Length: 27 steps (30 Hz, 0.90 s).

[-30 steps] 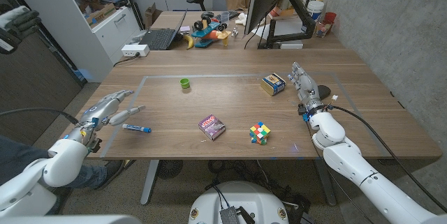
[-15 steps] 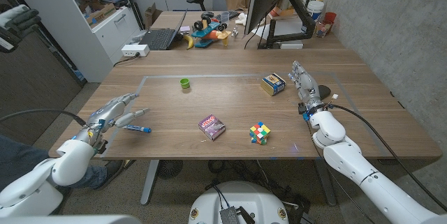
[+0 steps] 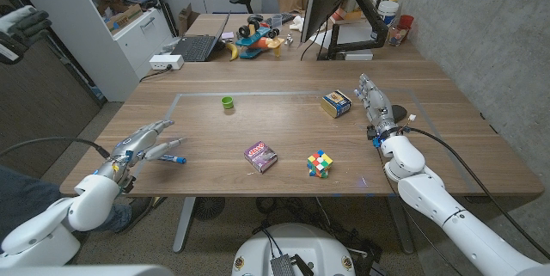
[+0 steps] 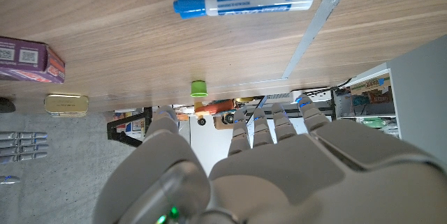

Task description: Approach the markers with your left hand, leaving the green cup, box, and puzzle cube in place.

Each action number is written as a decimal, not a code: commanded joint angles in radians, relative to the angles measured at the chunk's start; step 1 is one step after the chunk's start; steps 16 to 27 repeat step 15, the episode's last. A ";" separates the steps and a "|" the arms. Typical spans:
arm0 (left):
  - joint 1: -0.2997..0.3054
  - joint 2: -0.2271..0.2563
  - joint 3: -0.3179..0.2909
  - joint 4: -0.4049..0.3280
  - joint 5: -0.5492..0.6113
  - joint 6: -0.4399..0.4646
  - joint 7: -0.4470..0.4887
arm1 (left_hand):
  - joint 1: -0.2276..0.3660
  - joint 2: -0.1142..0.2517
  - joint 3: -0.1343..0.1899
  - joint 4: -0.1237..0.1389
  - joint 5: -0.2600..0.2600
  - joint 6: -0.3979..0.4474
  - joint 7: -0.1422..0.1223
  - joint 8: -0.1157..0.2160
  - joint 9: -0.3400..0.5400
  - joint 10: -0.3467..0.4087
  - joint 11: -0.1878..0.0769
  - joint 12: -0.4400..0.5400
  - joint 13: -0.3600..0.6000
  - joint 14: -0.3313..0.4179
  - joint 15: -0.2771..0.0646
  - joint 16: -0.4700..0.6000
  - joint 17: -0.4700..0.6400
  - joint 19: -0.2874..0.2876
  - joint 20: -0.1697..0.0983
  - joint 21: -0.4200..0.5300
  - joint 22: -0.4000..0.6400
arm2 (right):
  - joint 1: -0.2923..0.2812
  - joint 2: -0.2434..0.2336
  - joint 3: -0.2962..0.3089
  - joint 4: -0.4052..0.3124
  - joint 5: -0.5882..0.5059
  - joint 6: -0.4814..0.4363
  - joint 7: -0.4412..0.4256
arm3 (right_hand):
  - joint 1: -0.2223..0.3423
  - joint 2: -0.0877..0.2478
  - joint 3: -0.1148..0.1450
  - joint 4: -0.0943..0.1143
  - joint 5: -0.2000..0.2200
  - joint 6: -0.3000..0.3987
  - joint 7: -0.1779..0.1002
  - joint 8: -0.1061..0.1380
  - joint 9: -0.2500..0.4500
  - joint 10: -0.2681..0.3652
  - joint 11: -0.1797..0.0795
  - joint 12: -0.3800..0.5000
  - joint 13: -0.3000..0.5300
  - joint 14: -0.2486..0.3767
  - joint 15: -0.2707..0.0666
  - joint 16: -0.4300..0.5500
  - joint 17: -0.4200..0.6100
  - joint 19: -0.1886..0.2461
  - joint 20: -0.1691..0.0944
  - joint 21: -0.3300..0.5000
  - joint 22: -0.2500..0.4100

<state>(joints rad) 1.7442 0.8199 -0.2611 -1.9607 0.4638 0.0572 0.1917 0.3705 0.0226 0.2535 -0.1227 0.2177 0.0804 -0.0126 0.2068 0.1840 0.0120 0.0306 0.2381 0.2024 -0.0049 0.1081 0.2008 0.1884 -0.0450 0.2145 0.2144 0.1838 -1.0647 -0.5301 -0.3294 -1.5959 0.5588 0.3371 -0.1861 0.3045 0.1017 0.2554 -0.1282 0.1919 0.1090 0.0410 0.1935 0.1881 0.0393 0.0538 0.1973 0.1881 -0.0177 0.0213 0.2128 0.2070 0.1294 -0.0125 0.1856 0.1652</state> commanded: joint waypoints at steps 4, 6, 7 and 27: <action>0.017 0.023 0.005 -0.016 -0.012 0.023 0.014 | 0.009 0.002 -0.004 -0.001 -0.006 0.001 0.007 -0.001 0.001 0.009 0.001 0.005 0.005 0.004 0.000 0.004 0.003 -0.003 -0.001 -0.002 0.006 | 0.020 0.006 -0.008 0.021 0.007 -0.004 0.016 | 0.009 0.005 -0.004 0.002 -0.002 0.008 -0.005 0.005 0.003 0.007 0.001 0.001 0.002 0.004 0.002 0.008 0.002 0.004 0.001 0.005 0.004; 0.016 0.025 0.008 -0.017 -0.012 0.026 0.014 | 0.009 0.002 -0.004 0.000 -0.006 0.001 0.007 -0.002 0.001 0.009 0.000 0.005 0.005 0.004 -0.001 0.004 0.003 -0.003 -0.001 -0.002 0.006 | 0.023 0.007 -0.009 0.024 0.006 -0.004 0.017 | 0.009 0.005 -0.004 0.002 -0.002 0.008 -0.005 0.005 0.003 0.006 0.001 0.001 0.002 0.004 0.003 0.008 0.002 0.004 0.001 0.005 0.004; 0.015 0.026 0.009 -0.017 -0.012 0.028 0.014 | 0.009 0.002 -0.004 0.000 -0.006 0.000 0.007 -0.002 0.001 0.009 0.001 0.005 0.005 0.004 -0.001 0.004 0.003 -0.003 -0.001 -0.002 0.006 | 0.023 0.007 -0.009 0.026 0.008 -0.003 0.019 | 0.009 0.005 -0.004 0.002 -0.002 0.008 -0.006 0.005 0.003 0.006 0.001 0.001 0.002 0.004 0.003 0.008 0.002 0.004 0.001 0.005 0.004; 0.010 0.033 0.018 -0.020 -0.011 0.036 0.020 | 0.009 0.002 -0.004 0.000 -0.006 0.000 0.007 -0.003 0.001 0.009 0.000 0.004 0.005 0.004 -0.001 0.003 0.003 -0.003 -0.001 -0.002 0.006 | 0.031 0.008 -0.009 0.036 0.009 0.001 0.024 | 0.009 0.005 -0.004 0.002 -0.002 0.007 -0.005 0.005 0.003 0.007 0.001 0.001 0.002 0.005 0.003 0.008 0.002 0.004 0.001 0.005 0.004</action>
